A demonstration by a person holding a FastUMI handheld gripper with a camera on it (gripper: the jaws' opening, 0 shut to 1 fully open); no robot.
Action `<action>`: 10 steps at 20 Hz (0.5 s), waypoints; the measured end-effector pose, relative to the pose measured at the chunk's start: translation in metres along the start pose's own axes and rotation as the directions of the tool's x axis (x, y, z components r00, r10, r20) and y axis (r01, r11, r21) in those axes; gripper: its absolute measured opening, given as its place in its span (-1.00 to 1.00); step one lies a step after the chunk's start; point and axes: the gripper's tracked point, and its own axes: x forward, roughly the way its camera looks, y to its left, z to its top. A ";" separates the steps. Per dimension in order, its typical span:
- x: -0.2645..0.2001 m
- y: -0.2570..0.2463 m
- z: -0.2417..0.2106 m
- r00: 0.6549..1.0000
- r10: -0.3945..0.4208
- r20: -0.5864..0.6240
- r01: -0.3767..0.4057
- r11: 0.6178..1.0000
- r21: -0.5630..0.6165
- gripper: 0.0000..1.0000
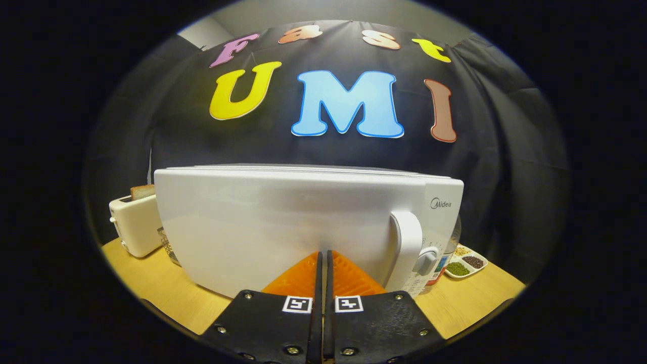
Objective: Open the microwave, put the food inside, and close the microwave door.
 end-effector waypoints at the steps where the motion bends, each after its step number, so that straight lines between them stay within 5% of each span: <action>1: 0.000 -0.001 -0.001 1.000 -0.008 0.007 0.008 1.000 -0.013 -0.95; 10: 0.002 -0.004 -0.003 0.997 0.029 -0.066 -0.027 0.999 0.040 -0.91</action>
